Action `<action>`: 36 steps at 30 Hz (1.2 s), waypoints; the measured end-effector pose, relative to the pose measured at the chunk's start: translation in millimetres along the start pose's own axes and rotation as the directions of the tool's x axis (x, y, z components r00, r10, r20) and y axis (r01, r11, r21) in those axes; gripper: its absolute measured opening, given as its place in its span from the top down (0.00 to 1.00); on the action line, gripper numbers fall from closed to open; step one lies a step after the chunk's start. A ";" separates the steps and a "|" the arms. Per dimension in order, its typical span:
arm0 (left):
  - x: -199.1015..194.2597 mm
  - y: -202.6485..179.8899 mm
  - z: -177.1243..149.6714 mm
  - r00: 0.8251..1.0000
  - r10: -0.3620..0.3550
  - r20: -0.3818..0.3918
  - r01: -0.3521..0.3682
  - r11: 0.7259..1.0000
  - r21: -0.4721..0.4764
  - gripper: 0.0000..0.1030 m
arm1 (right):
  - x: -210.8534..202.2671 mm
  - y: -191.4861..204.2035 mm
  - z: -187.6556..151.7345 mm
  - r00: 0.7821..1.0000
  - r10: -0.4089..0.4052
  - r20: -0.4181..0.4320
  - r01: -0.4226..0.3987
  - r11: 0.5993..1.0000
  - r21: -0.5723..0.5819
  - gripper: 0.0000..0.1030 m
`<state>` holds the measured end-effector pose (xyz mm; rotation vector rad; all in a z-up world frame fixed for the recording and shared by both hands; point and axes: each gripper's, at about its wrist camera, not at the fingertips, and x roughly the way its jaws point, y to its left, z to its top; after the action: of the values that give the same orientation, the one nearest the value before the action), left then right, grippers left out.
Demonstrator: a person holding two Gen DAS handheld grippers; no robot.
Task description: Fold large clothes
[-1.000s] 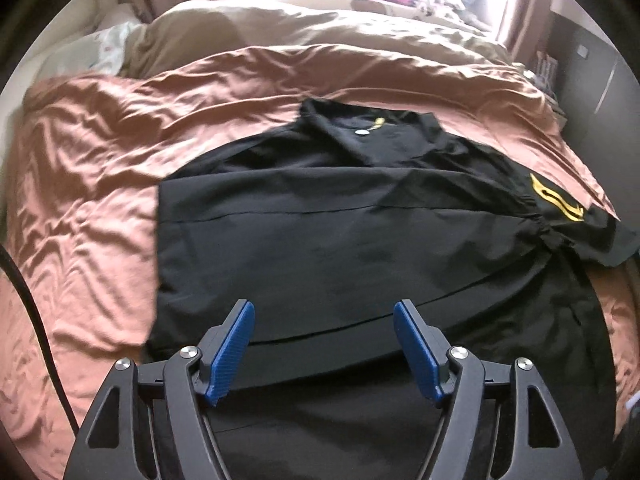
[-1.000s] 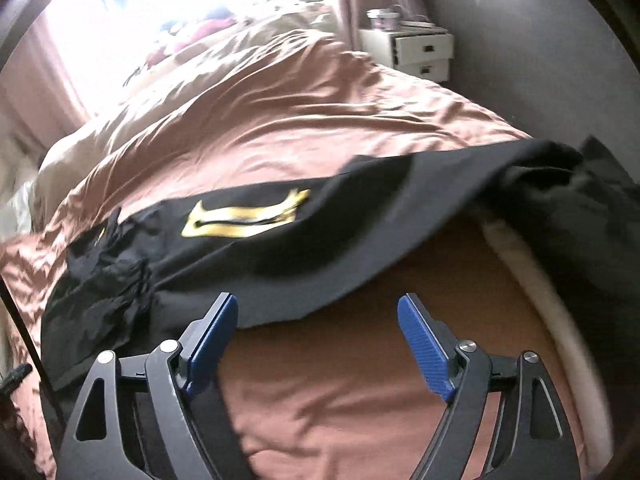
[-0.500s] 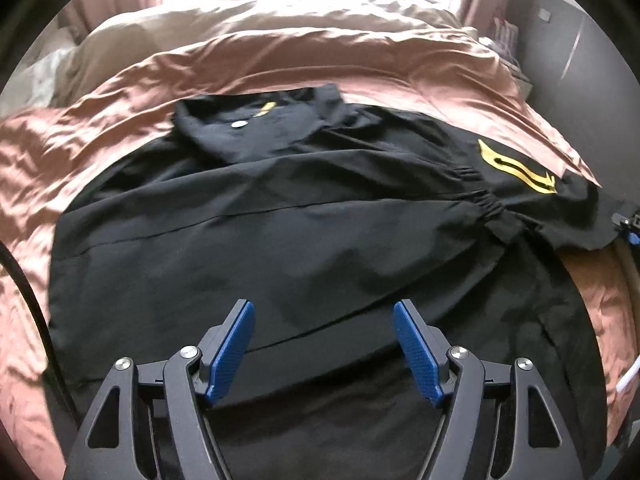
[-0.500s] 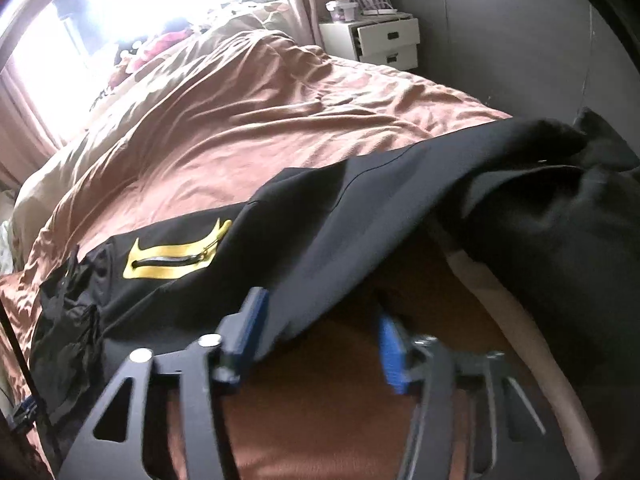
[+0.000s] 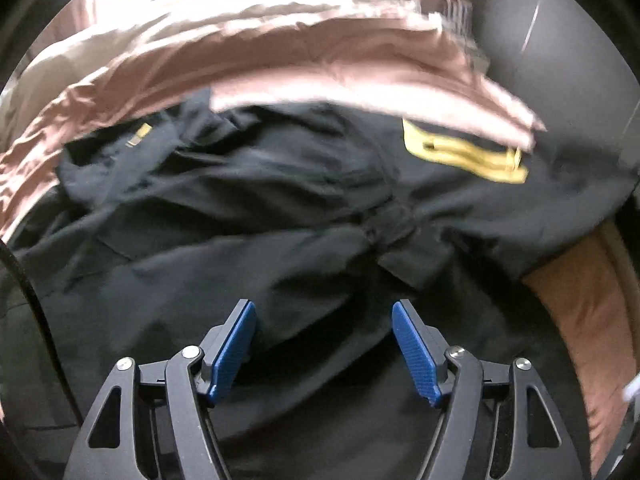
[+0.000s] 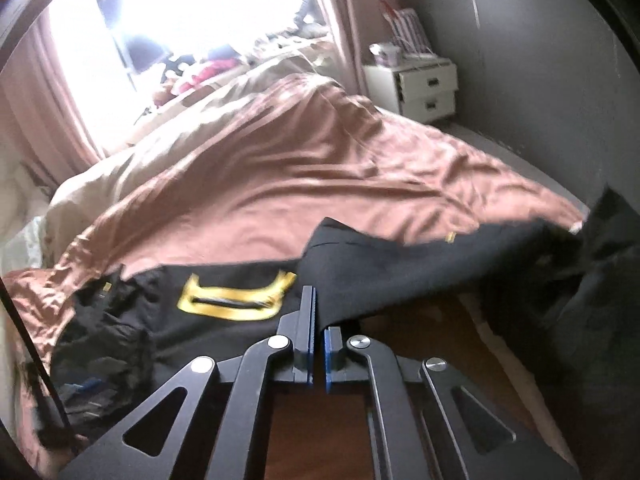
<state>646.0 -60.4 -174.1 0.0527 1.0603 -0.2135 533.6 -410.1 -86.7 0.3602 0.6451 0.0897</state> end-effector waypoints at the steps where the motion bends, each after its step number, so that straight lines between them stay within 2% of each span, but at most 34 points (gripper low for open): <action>1: 10.5 -4.6 -0.8 0.999 0.032 -0.037 -0.032 0.999 0.014 0.31 | -8.3 8.3 3.1 1.000 0.014 0.012 -0.014 1.000 -0.018 1.00; 2: 16.5 -6.8 -1.9 0.997 0.055 -0.056 -0.054 0.998 0.022 0.31 | -15.9 17.3 5.7 0.999 0.030 0.023 -0.029 0.999 -0.037 1.00; 4: 15.5 -8.4 -0.9 0.997 0.062 -0.045 -0.061 0.998 0.015 0.31 | -31.9 38.4 10.2 0.997 0.063 0.045 -0.060 0.995 -0.082 1.00; 8: -6.0 2.1 0.4 0.999 -0.021 -0.026 0.021 1.000 -0.023 0.31 | -60.1 78.0 11.7 0.986 0.145 0.082 -0.131 0.980 -0.150 1.00; 12: -43.7 18.2 -2.0 0.999 -0.009 0.038 0.009 1.000 0.001 0.31 | -76.5 115.7 2.4 0.972 0.220 0.085 -0.200 0.961 -0.193 1.00; 19: -100.2 77.4 -20.0 0.994 0.036 0.103 -0.033 0.999 -0.030 0.31 | -85.2 167.8 -15.2 0.962 0.268 0.058 -0.244 0.934 -0.262 1.00; 25: -133.5 141.8 -49.5 0.989 0.088 0.120 -0.077 0.992 -0.099 0.31 | -72.2 201.1 -28.0 0.950 0.313 -0.002 -0.299 0.904 -0.307 1.00; 33: -167.1 216.3 -96.9 0.980 0.179 0.085 -0.161 0.970 -0.184 0.32 | -25.1 248.4 -52.3 0.920 0.369 -0.134 -0.392 0.850 -0.352 1.00; 36: -181.0 240.6 -110.4 0.976 0.201 0.078 -0.180 0.959 -0.221 0.31 | 2.6 262.9 -67.9 0.909 0.366 -0.200 -0.415 0.843 -0.342 1.00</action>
<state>514.0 217.9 -85.1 -0.0485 0.9661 0.0722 502.5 -143.6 -44.9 0.1057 0.6565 0.6285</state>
